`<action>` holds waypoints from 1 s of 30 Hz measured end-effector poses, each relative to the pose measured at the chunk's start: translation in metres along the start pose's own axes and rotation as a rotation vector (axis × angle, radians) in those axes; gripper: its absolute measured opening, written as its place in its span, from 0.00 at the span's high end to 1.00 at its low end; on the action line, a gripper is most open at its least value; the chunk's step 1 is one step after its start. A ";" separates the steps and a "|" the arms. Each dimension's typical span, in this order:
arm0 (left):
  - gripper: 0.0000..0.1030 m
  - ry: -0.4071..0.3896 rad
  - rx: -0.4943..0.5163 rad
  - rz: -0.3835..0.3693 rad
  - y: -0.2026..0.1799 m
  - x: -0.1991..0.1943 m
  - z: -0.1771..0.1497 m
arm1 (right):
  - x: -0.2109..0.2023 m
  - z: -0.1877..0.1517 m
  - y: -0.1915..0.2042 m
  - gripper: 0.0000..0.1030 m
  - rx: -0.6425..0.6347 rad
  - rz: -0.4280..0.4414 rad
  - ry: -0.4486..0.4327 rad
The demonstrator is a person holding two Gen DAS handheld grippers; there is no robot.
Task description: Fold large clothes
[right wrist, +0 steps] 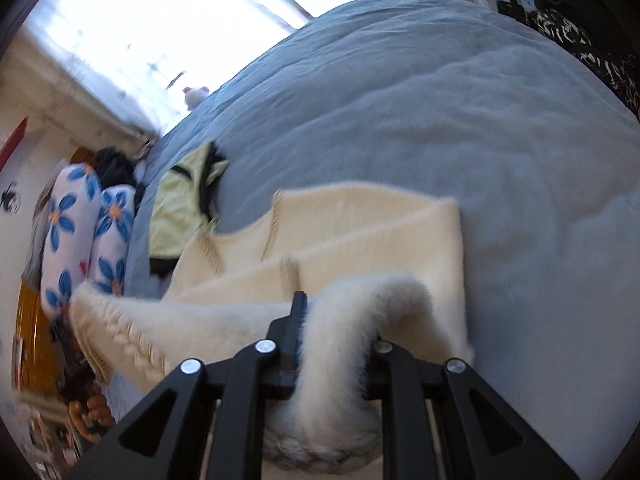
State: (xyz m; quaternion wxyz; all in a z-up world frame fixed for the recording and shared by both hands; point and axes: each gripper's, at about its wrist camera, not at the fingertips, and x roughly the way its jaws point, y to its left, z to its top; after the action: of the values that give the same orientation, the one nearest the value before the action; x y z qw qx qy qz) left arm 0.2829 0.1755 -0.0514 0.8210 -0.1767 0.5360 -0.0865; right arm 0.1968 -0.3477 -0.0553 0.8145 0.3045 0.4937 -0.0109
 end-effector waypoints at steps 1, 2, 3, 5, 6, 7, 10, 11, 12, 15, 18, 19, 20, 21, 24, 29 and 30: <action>0.77 0.022 -0.021 0.006 0.003 0.015 0.009 | 0.017 0.010 -0.004 0.73 0.029 -0.009 0.019; 0.73 0.059 -0.043 0.001 0.007 0.031 0.018 | 0.030 0.016 -0.009 0.66 0.055 -0.005 0.040; 0.70 0.100 -0.057 -0.011 0.010 0.045 0.024 | 0.043 0.019 -0.012 0.60 0.076 0.010 0.062; 0.68 0.142 -0.076 -0.002 0.014 0.064 0.030 | 0.058 0.022 -0.016 0.55 0.084 0.028 0.066; 0.68 0.159 -0.077 -0.005 0.016 0.068 0.031 | 0.061 0.022 -0.017 0.53 0.082 0.042 0.061; 0.68 0.175 -0.077 -0.016 0.019 0.072 0.033 | 0.062 0.022 -0.017 0.52 0.078 0.061 0.058; 0.68 0.205 -0.093 -0.070 0.031 0.078 0.038 | 0.062 0.022 -0.023 0.51 0.081 0.096 0.043; 0.68 0.215 -0.097 -0.090 0.034 0.077 0.039 | 0.063 0.023 -0.027 0.51 0.091 0.114 0.044; 0.68 0.229 -0.103 -0.106 0.036 0.076 0.040 | 0.063 0.024 -0.030 0.51 0.103 0.138 0.045; 0.64 0.240 -0.116 -0.141 0.037 0.070 0.043 | 0.058 0.024 -0.044 0.41 0.162 0.229 0.031; 0.54 0.238 -0.079 -0.147 0.027 0.059 0.044 | 0.051 0.022 -0.042 0.27 0.177 0.297 0.002; 0.51 0.234 -0.059 -0.143 0.021 0.055 0.043 | 0.048 0.022 -0.039 0.27 0.169 0.303 -0.008; 0.50 0.228 -0.047 -0.142 0.017 0.051 0.044 | 0.045 0.021 -0.035 0.27 0.158 0.309 -0.011; 0.49 0.222 -0.037 -0.137 0.014 0.047 0.044 | 0.043 0.022 -0.031 0.27 0.143 0.302 -0.011; 0.45 0.167 0.001 -0.113 0.003 0.032 0.047 | 0.037 0.022 -0.017 0.27 0.085 0.271 -0.022; 0.45 0.156 0.046 -0.085 -0.003 0.027 0.049 | 0.029 0.023 -0.009 0.27 -0.018 0.139 -0.084; 0.45 0.157 0.064 -0.061 -0.003 0.030 0.048 | 0.029 0.024 -0.011 0.27 -0.029 0.112 -0.094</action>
State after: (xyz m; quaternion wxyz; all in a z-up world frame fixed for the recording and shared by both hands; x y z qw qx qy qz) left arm 0.3387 0.1719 -0.0581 0.7786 -0.1592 0.5902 -0.1420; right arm 0.2274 -0.3601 -0.0764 0.8405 0.3190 0.4372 0.0273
